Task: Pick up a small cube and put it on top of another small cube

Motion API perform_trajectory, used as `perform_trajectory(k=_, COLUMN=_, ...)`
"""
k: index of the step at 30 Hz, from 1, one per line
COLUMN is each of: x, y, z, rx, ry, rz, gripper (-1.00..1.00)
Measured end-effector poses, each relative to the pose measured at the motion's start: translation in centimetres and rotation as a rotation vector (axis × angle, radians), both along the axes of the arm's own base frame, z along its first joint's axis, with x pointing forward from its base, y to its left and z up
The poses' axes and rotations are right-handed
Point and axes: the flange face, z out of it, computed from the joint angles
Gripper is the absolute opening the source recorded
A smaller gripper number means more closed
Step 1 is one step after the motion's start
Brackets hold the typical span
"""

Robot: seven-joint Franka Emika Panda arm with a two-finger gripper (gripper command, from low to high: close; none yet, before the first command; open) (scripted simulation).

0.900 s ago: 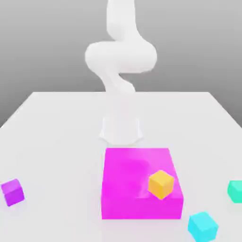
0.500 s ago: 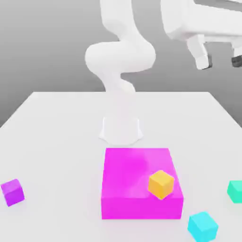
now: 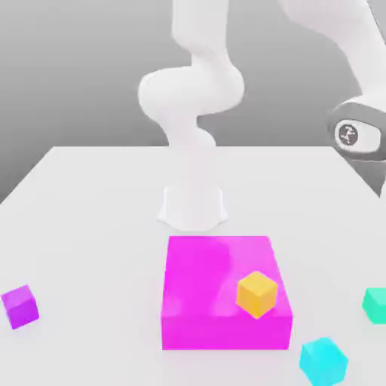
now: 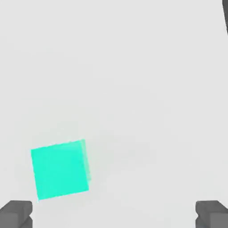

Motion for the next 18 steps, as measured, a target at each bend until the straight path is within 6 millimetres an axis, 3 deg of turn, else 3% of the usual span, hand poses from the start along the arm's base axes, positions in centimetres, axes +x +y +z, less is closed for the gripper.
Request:
perform_trajectory(k=4, x=-0.7, y=0.4, z=-5.5, rx=-0.012, ry=0.01, rz=0.032, gripper=0.0)
perform_trajectory(k=5, x=-0.7, y=0.3, z=-6.6, rx=-0.012, ry=0.01, rz=0.033, gripper=-1.0)
perform_trajectory(k=12, x=-0.8, y=0.3, z=-6.7, rx=-0.014, ry=0.011, rz=0.033, gripper=-1.0)
perform_trajectory(k=16, x=-0.7, y=0.4, z=-2.4, rx=-0.014, ry=0.011, rz=0.034, gripper=-1.0)
perform_trajectory(k=18, x=0.2, y=-1.1, z=0.0, rx=-0.015, ry=0.01, rz=-0.011, gripper=-1.0)
